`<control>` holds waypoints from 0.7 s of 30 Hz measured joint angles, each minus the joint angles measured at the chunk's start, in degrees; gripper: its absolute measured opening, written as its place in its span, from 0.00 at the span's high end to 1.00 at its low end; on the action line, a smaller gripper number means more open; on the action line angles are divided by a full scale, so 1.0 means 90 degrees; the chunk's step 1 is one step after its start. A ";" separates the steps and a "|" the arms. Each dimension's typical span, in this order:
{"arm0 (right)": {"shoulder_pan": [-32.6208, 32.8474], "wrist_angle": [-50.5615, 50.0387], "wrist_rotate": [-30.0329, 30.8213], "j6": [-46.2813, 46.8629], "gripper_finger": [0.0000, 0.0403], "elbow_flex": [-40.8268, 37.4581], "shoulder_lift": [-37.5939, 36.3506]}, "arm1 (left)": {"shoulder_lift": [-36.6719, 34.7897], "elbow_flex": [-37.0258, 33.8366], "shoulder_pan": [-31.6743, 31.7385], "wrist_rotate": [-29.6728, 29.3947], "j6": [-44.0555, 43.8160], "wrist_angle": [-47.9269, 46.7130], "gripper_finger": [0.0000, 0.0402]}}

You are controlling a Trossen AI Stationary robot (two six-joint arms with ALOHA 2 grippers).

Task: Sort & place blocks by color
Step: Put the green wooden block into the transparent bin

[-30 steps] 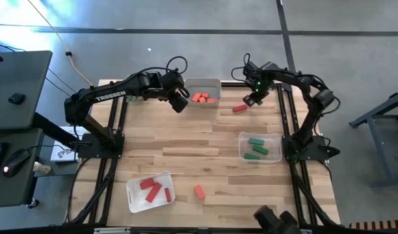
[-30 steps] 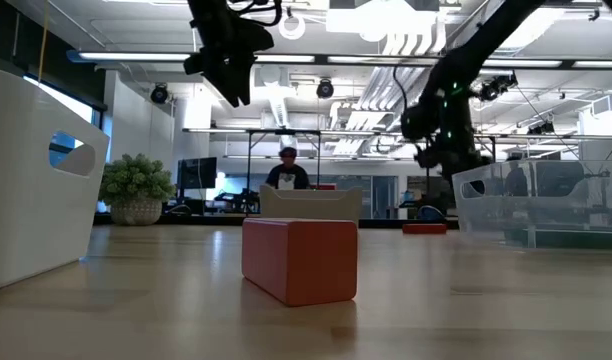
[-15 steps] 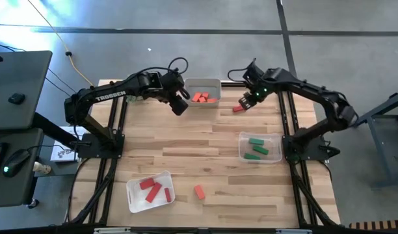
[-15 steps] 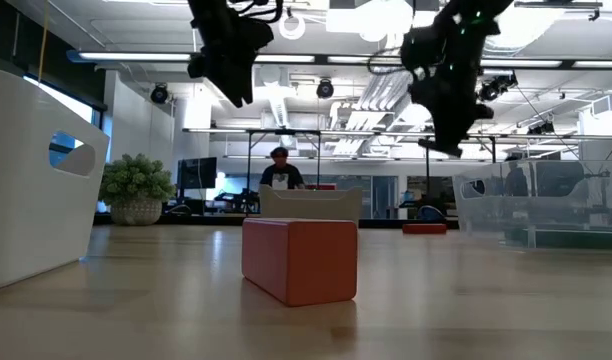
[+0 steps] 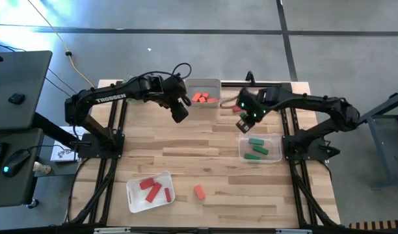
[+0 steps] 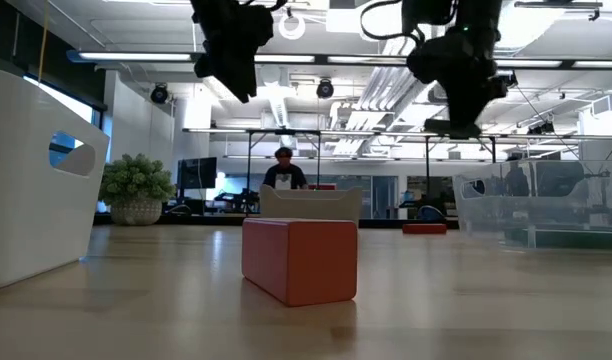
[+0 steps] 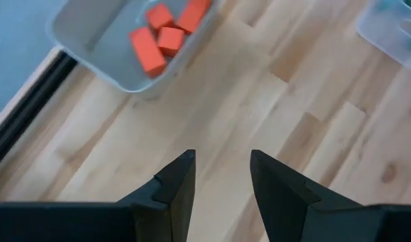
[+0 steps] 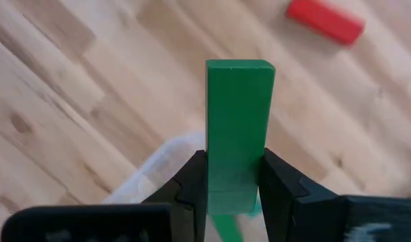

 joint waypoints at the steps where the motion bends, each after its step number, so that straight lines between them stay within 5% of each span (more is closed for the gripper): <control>1: 0.0160 -0.0114 0.0049 0.0157 0.81 -0.0039 0.0002 | 0.0000 0.0000 -0.0056 0.0057 0.0046 0.0000 0.67; 21: 0.2566 -0.0100 0.0002 0.2598 0.81 -0.1721 0.0000 | 0.0000 0.0000 -0.1568 0.0177 -0.0155 0.0000 0.67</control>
